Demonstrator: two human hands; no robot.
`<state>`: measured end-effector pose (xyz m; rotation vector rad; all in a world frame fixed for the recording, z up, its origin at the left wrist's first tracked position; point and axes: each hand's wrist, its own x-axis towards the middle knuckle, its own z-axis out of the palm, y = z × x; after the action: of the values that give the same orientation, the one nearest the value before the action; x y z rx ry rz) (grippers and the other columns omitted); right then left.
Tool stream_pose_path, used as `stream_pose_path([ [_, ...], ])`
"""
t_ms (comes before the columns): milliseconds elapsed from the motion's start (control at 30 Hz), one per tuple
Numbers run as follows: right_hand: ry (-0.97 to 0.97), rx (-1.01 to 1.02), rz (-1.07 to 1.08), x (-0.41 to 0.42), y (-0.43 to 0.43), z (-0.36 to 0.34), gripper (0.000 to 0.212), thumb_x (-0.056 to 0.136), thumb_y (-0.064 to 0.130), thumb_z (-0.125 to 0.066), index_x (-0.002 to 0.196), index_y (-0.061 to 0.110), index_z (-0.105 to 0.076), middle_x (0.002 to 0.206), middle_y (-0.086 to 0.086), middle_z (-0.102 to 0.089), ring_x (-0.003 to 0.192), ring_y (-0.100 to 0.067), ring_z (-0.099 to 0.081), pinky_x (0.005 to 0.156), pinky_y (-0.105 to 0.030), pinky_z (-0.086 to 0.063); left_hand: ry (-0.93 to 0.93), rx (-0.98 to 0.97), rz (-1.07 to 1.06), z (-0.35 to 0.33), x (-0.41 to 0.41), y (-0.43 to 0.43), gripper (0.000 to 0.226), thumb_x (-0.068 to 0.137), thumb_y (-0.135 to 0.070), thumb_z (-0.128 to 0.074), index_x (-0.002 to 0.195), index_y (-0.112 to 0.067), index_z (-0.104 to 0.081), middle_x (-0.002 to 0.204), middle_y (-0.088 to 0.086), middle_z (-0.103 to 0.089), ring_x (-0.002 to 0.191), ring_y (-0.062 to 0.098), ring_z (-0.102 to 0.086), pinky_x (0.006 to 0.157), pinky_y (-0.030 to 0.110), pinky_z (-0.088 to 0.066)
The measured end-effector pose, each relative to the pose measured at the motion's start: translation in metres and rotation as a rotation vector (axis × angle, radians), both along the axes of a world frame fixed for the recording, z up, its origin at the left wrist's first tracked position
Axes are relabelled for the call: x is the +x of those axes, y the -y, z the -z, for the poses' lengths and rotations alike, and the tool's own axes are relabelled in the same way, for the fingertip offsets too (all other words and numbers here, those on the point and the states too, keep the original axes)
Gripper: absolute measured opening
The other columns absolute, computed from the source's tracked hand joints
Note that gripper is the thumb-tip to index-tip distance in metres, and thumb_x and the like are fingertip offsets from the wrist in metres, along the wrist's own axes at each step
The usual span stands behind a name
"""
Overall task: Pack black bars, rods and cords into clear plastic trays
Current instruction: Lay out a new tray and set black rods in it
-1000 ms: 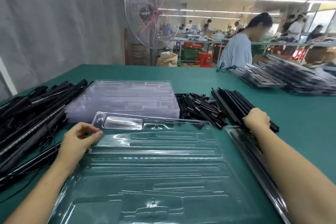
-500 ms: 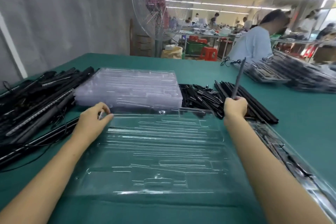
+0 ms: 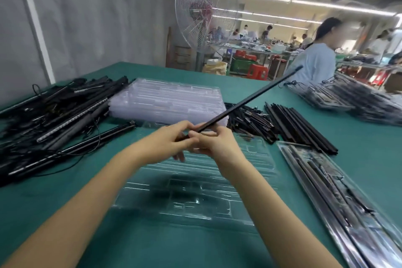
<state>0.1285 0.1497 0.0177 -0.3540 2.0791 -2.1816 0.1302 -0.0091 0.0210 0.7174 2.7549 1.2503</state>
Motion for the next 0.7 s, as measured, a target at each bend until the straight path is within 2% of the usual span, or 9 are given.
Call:
stream_pose_path([
  [100,-0.019,0.234,-0.061,0.002,-0.016,0.002,0.011,0.087,0.028,-0.064,0.089,0.018,-0.067,0.078,0.001,-0.070,0.067,-0.016,-0.065,0.060,-0.024,-0.051,-0.025,-0.095,0.038,-0.001,-0.005,0.008,0.013,0.096,-0.029,-0.050,0.105,-0.023,-0.059,0.068,-0.008,-0.065,0.052,0.006,-0.051,0.054,0.024,-0.044],
  [167,0.061,0.370,-0.186,0.001,-0.035,-0.001,0.025,0.083,0.042,-0.063,0.097,0.022,-0.068,0.086,0.002,-0.072,0.068,-0.014,-0.067,0.059,-0.022,-0.052,-0.018,-0.187,0.080,-0.006,-0.008,0.023,0.015,0.097,-0.028,-0.048,0.103,-0.027,-0.062,0.064,-0.011,-0.061,0.053,0.004,-0.045,0.055,0.021,-0.037],
  [233,0.163,0.369,-0.216,-0.004,-0.057,0.000,0.050,0.070,0.047,-0.066,0.110,0.016,-0.064,0.088,-0.002,-0.074,0.067,-0.014,-0.067,0.056,-0.021,-0.053,0.100,-0.178,0.111,-0.009,-0.009,0.041,0.016,0.097,-0.030,-0.049,0.108,-0.036,-0.059,0.066,-0.010,-0.063,0.055,0.004,-0.044,0.054,0.017,-0.037],
  [300,0.233,0.260,-0.179,-0.008,-0.082,0.005,0.058,0.067,0.044,-0.068,0.115,0.013,-0.059,0.095,-0.006,-0.073,0.068,-0.016,-0.067,0.057,-0.022,-0.053,0.205,-0.151,0.112,-0.008,-0.010,0.061,0.018,0.096,-0.031,-0.051,0.108,-0.044,-0.054,0.072,-0.006,-0.067,0.056,0.006,-0.046,0.054,0.016,-0.039],
  [367,0.281,0.020,-0.140,-0.011,-0.106,0.012,0.051,0.071,0.039,-0.067,0.117,0.017,-0.061,0.104,-0.009,-0.071,0.071,-0.017,-0.067,0.059,-0.023,-0.053,0.252,-0.161,0.095,-0.005,-0.013,0.078,0.020,0.095,-0.030,-0.053,0.104,-0.048,-0.055,0.077,-0.002,-0.070,0.057,0.007,-0.047,0.054,0.017,-0.038],
  [433,0.295,-0.161,-0.060,-0.014,-0.125,0.016,0.039,0.073,0.028,-0.068,0.111,0.016,-0.067,0.099,-0.008,-0.068,0.068,-0.014,-0.066,0.058,-0.022,-0.053,0.296,-0.157,0.088,0.000,-0.016,0.087,0.019,0.095,-0.030,-0.054,0.102,-0.048,-0.058,0.082,-0.001,-0.072,0.059,0.007,-0.048,0.054,0.018,-0.037],
  [467,0.289,-0.162,-0.024,-0.015,-0.133,0.017,0.032,0.073,0.021,-0.069,0.103,0.012,-0.069,0.092,-0.007,-0.067,0.067,-0.014,-0.066,0.057,-0.021,-0.053,0.315,-0.153,0.087,0.002,-0.017,0.090,0.018,0.094,-0.030,-0.055,0.101,-0.046,-0.060,0.084,0.000,-0.072,0.060,0.007,-0.050,0.053,0.018,-0.038],
  [567,0.285,0.025,0.029,-0.015,-0.150,0.020,0.020,0.066,0.002,-0.070,0.085,0.002,-0.065,0.074,-0.011,-0.067,0.063,-0.019,-0.068,0.056,-0.022,-0.054,0.301,-0.128,0.035,0.011,-0.022,0.089,0.017,0.093,-0.026,-0.059,0.096,-0.037,-0.070,0.078,-0.004,-0.069,0.062,0.005,-0.054,0.053,0.020,-0.044],
  [700,0.269,0.456,0.076,-0.013,-0.161,0.018,0.012,0.074,-0.009,-0.069,0.086,-0.005,-0.066,0.067,-0.012,-0.070,0.058,-0.016,-0.067,0.054,-0.020,-0.053,0.171,-0.183,-0.071,0.018,-0.028,0.078,0.010,0.086,-0.031,-0.066,0.082,-0.030,-0.075,0.064,-0.012,-0.065,0.060,0.002,-0.057,0.061,0.013,-0.045],
])
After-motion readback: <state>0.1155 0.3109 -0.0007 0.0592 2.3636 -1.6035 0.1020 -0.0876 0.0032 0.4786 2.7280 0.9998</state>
